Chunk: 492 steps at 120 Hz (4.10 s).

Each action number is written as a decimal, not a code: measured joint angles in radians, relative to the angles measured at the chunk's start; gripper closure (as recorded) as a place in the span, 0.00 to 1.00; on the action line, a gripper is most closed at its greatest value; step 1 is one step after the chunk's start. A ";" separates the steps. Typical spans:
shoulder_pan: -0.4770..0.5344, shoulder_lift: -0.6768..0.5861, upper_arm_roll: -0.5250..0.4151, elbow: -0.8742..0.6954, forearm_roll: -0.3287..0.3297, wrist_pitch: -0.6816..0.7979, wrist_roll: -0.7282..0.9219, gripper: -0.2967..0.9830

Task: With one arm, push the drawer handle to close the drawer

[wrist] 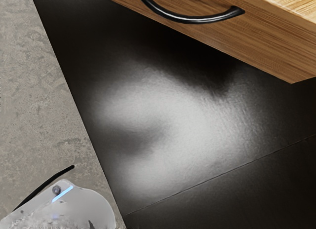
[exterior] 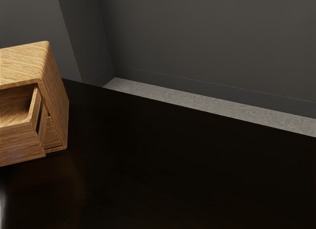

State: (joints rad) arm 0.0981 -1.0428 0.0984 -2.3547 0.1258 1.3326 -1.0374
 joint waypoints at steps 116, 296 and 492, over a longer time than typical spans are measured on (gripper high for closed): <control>-0.058 -0.053 0.233 -0.310 0.274 0.312 -0.049 0.84; -0.099 0.371 0.417 -0.080 0.337 0.557 0.357 0.85; -0.106 0.873 0.485 0.298 0.138 0.602 0.612 0.85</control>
State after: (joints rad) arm -0.0076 -0.1695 0.5829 -2.0567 0.2642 1.9343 -0.4255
